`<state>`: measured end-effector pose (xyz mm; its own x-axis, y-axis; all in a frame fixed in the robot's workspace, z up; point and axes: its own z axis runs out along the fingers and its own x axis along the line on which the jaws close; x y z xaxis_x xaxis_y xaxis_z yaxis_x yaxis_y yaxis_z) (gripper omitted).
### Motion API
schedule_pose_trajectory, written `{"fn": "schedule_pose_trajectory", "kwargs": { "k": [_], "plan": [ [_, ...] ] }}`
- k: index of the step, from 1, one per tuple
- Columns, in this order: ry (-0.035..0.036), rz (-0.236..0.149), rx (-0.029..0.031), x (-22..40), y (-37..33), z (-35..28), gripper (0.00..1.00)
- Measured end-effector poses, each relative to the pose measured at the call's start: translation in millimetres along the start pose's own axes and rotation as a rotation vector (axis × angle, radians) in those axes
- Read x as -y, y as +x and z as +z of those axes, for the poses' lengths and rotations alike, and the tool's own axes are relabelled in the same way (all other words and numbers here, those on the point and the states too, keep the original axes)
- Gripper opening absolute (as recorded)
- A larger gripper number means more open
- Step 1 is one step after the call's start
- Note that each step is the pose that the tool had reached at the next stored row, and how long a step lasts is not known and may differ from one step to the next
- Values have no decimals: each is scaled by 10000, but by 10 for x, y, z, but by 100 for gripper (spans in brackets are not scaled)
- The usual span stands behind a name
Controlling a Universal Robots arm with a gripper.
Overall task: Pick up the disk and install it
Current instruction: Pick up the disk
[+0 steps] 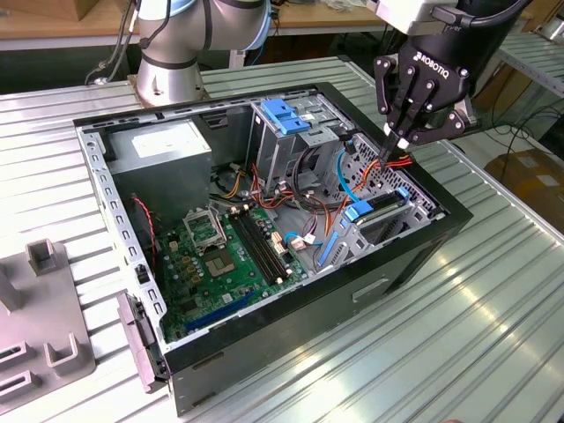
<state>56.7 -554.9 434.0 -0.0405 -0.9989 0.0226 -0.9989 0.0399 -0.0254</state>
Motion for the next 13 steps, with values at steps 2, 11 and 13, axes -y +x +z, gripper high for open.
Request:
{"fn": "schedule_pose_trajectory", "kwargs": {
  "k": [2, 11, 13],
  "plan": [
    [0, -1, 1, 6, -1, 8, 10],
    [0, 0, -3, 66, -5, 80, 10],
    [0, -1, -3, 66, -5, 99, 10]
  ]
}}
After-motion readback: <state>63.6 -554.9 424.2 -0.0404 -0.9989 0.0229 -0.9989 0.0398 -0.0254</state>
